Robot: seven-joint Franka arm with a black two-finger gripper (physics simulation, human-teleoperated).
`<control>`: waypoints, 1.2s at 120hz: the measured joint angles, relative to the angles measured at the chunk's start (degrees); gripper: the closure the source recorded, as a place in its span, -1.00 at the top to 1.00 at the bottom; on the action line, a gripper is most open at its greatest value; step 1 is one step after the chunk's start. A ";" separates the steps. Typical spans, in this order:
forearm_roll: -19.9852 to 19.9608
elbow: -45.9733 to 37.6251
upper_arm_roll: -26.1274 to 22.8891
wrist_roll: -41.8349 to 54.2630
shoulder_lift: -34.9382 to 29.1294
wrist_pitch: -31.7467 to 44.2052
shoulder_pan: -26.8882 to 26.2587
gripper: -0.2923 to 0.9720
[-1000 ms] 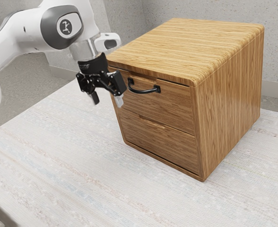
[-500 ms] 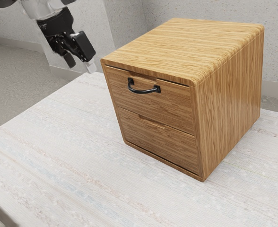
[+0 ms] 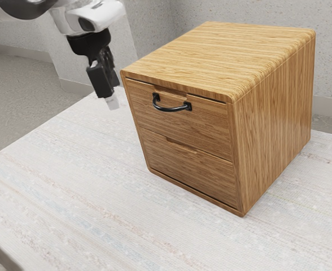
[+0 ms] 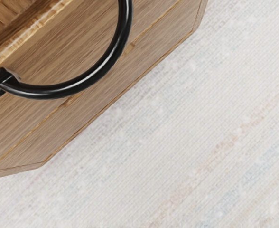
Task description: Pull the drawer handle with one arm to open the drawer
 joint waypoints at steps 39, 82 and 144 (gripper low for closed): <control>2.72 -5.48 0.52 14.69 -0.61 6.65 -3.87 0.53; 0.82 -6.42 0.68 27.66 -0.12 8.64 -3.89 0.53; 0.83 -9.20 0.99 37.44 -0.49 14.16 -4.33 0.35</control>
